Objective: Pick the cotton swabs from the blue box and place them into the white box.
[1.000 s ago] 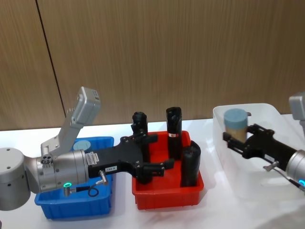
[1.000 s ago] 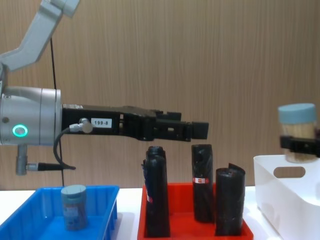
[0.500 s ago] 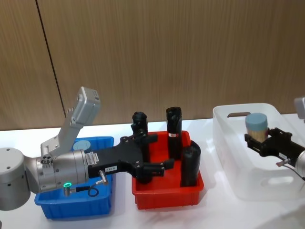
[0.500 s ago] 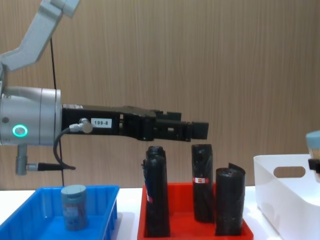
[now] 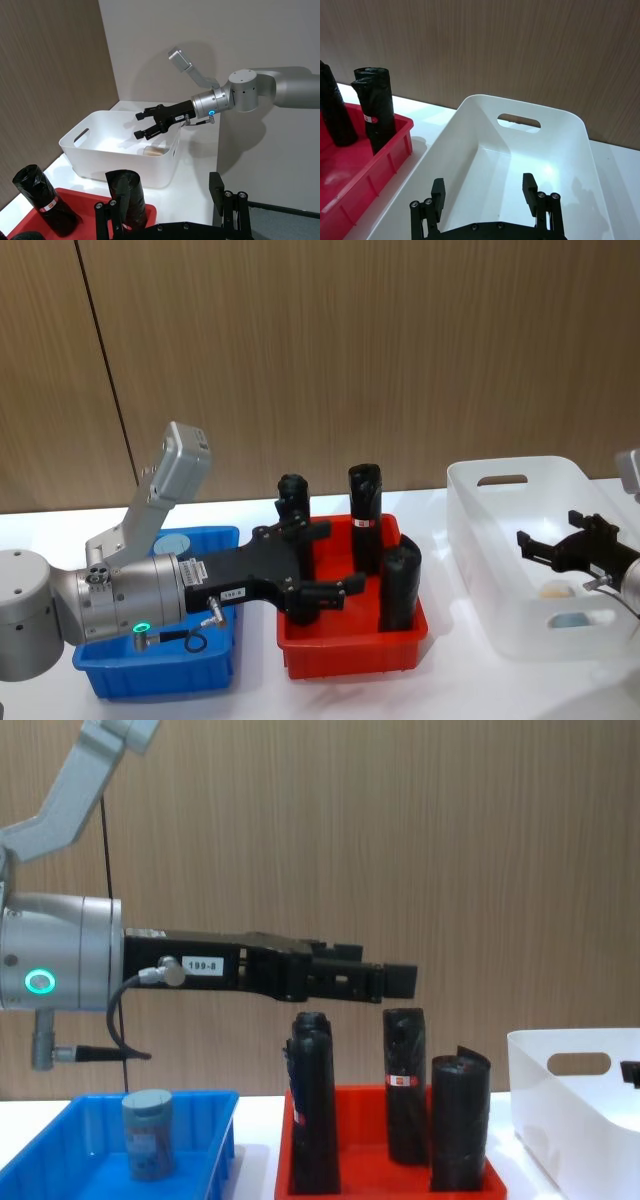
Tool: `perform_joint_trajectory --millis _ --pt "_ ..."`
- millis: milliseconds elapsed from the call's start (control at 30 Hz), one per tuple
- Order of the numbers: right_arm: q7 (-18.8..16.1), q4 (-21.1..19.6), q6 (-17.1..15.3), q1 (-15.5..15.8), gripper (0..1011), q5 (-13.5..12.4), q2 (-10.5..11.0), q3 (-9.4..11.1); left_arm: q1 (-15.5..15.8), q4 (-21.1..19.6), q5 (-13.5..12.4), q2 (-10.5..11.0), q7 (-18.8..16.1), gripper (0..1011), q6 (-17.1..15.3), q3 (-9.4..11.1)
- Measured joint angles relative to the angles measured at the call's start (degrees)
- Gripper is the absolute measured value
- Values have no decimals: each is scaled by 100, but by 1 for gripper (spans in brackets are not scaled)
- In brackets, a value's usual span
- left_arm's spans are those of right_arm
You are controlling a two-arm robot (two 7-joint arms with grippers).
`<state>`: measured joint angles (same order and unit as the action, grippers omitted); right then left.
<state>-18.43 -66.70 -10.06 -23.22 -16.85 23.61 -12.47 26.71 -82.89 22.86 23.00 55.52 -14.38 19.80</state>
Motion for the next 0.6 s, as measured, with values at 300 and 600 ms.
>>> perform_joint_trajectory --millis 300,600 --pt "7 47 33 -29 1002 -2 -8 5 0 0 0 0 0 1004 0 0" --pt "77 -110 69 80 1002 -2 -27 5 -48 -34 -35 -3 -186 1004 47 21"
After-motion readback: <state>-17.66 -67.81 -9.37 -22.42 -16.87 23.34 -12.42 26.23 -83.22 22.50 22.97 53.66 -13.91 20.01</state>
